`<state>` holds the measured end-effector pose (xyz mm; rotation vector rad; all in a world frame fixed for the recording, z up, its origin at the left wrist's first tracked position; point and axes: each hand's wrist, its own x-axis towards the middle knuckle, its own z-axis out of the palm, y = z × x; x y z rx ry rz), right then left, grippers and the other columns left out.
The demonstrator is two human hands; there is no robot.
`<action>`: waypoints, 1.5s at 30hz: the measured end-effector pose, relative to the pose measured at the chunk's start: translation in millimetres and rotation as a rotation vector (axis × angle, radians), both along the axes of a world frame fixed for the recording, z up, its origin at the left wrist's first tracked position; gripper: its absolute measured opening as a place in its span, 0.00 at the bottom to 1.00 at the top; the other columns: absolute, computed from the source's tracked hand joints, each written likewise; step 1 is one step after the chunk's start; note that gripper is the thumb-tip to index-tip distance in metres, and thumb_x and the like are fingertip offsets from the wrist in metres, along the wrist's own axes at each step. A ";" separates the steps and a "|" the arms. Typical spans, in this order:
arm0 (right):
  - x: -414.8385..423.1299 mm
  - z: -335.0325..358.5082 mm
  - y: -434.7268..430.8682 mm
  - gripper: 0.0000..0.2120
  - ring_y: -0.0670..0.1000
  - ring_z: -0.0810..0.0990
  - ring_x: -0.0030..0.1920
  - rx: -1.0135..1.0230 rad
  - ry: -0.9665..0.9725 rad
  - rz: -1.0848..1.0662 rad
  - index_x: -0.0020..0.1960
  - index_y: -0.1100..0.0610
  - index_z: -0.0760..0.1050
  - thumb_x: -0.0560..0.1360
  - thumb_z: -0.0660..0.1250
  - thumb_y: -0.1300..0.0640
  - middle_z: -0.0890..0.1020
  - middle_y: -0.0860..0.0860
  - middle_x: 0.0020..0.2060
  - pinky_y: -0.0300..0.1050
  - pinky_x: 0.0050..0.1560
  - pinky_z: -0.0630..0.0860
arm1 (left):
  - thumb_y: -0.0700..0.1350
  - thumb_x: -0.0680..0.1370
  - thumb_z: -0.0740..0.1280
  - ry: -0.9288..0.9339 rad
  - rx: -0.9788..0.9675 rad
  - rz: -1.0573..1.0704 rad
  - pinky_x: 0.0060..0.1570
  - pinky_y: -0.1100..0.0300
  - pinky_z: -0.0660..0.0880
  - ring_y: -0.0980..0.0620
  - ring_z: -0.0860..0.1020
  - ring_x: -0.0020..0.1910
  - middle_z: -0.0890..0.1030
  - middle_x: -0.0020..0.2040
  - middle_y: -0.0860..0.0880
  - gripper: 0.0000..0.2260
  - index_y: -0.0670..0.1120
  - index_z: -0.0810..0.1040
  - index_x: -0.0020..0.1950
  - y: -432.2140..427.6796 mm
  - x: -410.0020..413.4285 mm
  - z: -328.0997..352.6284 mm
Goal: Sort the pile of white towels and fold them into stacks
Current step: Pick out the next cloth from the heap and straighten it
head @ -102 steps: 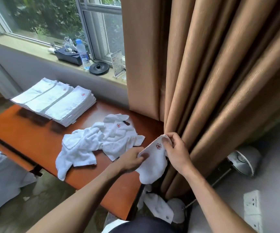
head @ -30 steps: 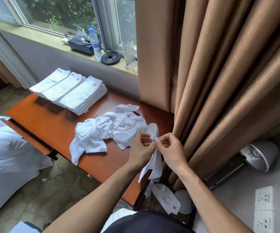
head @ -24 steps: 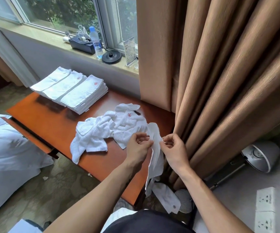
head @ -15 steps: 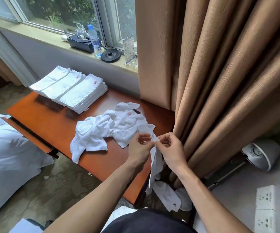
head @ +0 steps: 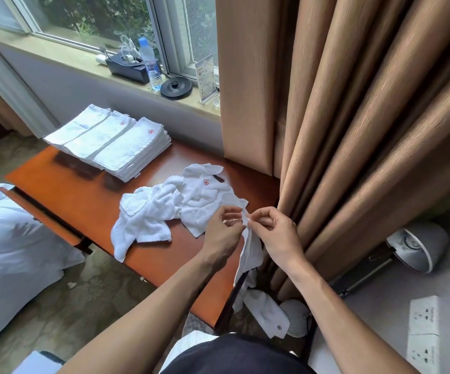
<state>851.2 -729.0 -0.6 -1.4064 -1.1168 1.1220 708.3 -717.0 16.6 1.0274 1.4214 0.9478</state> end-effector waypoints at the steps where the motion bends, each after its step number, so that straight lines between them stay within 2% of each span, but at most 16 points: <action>1: -1.1 0.0 -0.7 0.08 0.50 0.87 0.50 -0.009 0.024 0.009 0.47 0.54 0.81 0.76 0.76 0.65 0.89 0.51 0.45 0.45 0.57 0.80 | 0.37 0.76 0.71 0.007 0.011 0.012 0.47 0.64 0.79 0.54 0.82 0.53 0.82 0.54 0.51 0.12 0.51 0.79 0.55 0.7 -0.6 0.5; 5: -2.5 0.9 -6.0 0.09 0.50 0.87 0.55 -0.002 0.080 0.056 0.50 0.54 0.79 0.75 0.77 0.65 0.88 0.52 0.49 0.42 0.58 0.80 | 0.39 0.75 0.74 0.021 0.043 0.012 0.42 0.69 0.76 0.56 0.83 0.49 0.84 0.53 0.51 0.13 0.53 0.81 0.55 2.4 -4.5 4.2; 10: -7.6 3.1 -5.9 0.11 0.51 0.87 0.52 0.046 0.060 0.025 0.48 0.55 0.78 0.74 0.76 0.67 0.87 0.54 0.47 0.46 0.58 0.81 | 0.40 0.74 0.75 0.031 0.075 0.002 0.42 0.69 0.77 0.60 0.83 0.44 0.84 0.51 0.50 0.11 0.51 0.81 0.55 1.5 -9.8 6.8; 14: -10.5 6.9 -5.9 0.09 0.51 0.87 0.50 0.077 0.128 -0.033 0.48 0.59 0.76 0.76 0.74 0.69 0.88 0.55 0.46 0.41 0.55 0.80 | 0.42 0.75 0.77 0.019 0.116 0.020 0.43 0.69 0.76 0.54 0.83 0.48 0.84 0.49 0.50 0.08 0.47 0.79 0.50 0.7 -7.7 10.0; 18: -14.7 14.1 -3.2 0.11 0.49 0.87 0.48 0.096 0.176 -0.085 0.48 0.61 0.75 0.74 0.75 0.71 0.88 0.54 0.44 0.37 0.52 0.80 | 0.43 0.79 0.73 -0.029 0.105 -0.024 0.48 0.62 0.79 0.54 0.83 0.50 0.85 0.51 0.54 0.04 0.49 0.83 0.53 -0.5 -6.5 13.1; 23: -9.8 26.6 5.9 0.10 0.53 0.87 0.50 0.084 0.274 -0.044 0.52 0.62 0.74 0.78 0.67 0.75 0.87 0.58 0.48 0.47 0.58 0.82 | 0.42 0.78 0.74 -0.118 0.136 -0.066 0.44 0.68 0.77 0.58 0.84 0.50 0.87 0.52 0.55 0.09 0.50 0.83 0.58 0.7 -9.2 17.8; 25: -5.0 31.8 10.1 0.10 0.52 0.88 0.48 0.098 0.259 -0.036 0.53 0.61 0.74 0.80 0.65 0.74 0.86 0.57 0.47 0.47 0.56 0.83 | 0.41 0.77 0.75 -0.102 0.183 -0.088 0.45 0.69 0.77 0.61 0.84 0.49 0.87 0.50 0.56 0.09 0.50 0.83 0.56 3.9 -7.8 21.3; 29: -0.8 38.6 8.3 0.08 0.58 0.88 0.50 0.115 0.265 0.017 0.51 0.62 0.72 0.83 0.60 0.73 0.86 0.51 0.44 0.49 0.57 0.83 | 0.41 0.77 0.74 0.001 0.282 -0.067 0.50 0.63 0.79 0.55 0.85 0.47 0.87 0.45 0.53 0.05 0.51 0.84 0.47 14.8 -3.2 24.5; 30: 0.6 39.7 8.1 0.07 0.59 0.87 0.51 0.117 0.235 0.026 0.51 0.62 0.73 0.83 0.60 0.72 0.86 0.50 0.45 0.49 0.57 0.83 | 0.40 0.77 0.74 0.030 0.297 -0.064 0.50 0.63 0.79 0.55 0.85 0.46 0.86 0.43 0.54 0.06 0.52 0.84 0.45 18.1 -2.1 24.9; 32: 4.1 44.5 11.7 0.07 0.56 0.87 0.50 0.166 0.020 0.019 0.52 0.59 0.75 0.81 0.65 0.70 0.85 0.51 0.48 0.46 0.55 0.82 | 0.38 0.77 0.71 0.095 0.335 -0.071 0.48 0.65 0.77 0.57 0.84 0.46 0.86 0.42 0.55 0.09 0.53 0.83 0.43 24.3 -2.0 26.7; 34: 7.5 51.3 17.5 0.10 0.45 0.83 0.52 0.286 -0.265 0.012 0.54 0.54 0.79 0.78 0.70 0.67 0.81 0.52 0.55 0.37 0.54 0.79 | 0.36 0.77 0.69 0.129 0.375 -0.083 0.46 0.69 0.75 0.59 0.83 0.45 0.85 0.41 0.57 0.12 0.53 0.82 0.42 29.8 -4.0 29.1; 36: 10.8 56.0 24.6 0.13 0.38 0.75 0.60 0.415 -0.516 0.065 0.58 0.55 0.82 0.75 0.75 0.65 0.77 0.50 0.60 0.30 0.60 0.73 | 0.34 0.77 0.68 0.147 0.419 -0.092 0.46 0.71 0.74 0.60 0.82 0.44 0.85 0.42 0.58 0.14 0.53 0.81 0.43 35.0 -7.8 32.4; 37: 13.2 57.2 28.4 0.13 0.40 0.71 0.63 0.431 -0.642 0.098 0.59 0.54 0.83 0.75 0.76 0.61 0.77 0.48 0.61 0.30 0.64 0.68 | 0.33 0.77 0.67 0.143 0.438 -0.099 0.46 0.71 0.74 0.60 0.82 0.44 0.84 0.42 0.57 0.14 0.53 0.81 0.43 37.3 -8.9 34.1; 39: 19.6 59.1 35.2 0.09 0.45 0.73 0.62 0.421 -0.815 0.147 0.55 0.52 0.84 0.75 0.77 0.54 0.81 0.45 0.58 0.38 0.66 0.62 | 0.32 0.78 0.66 0.114 0.467 -0.119 0.47 0.68 0.75 0.57 0.83 0.46 0.84 0.43 0.54 0.13 0.51 0.80 0.45 39.4 -8.4 37.2; 42: 28.9 65.4 41.8 0.05 0.46 0.80 0.50 0.277 -0.732 0.220 0.49 0.48 0.80 0.78 0.73 0.48 0.84 0.42 0.45 0.52 0.57 0.76 | 0.35 0.79 0.68 0.106 0.498 -0.113 0.44 0.66 0.74 0.55 0.82 0.43 0.84 0.46 0.51 0.08 0.49 0.79 0.49 38.9 -5.8 38.6; 45: 27.5 67.1 43.1 0.08 0.47 0.82 0.46 0.185 -0.684 0.256 0.48 0.46 0.77 0.78 0.70 0.43 0.84 0.41 0.41 0.54 0.48 0.79 | 0.41 0.79 0.70 0.075 0.433 -0.075 0.42 0.67 0.72 0.55 0.83 0.44 0.82 0.51 0.50 0.07 0.48 0.75 0.54 35.6 -10.1 34.7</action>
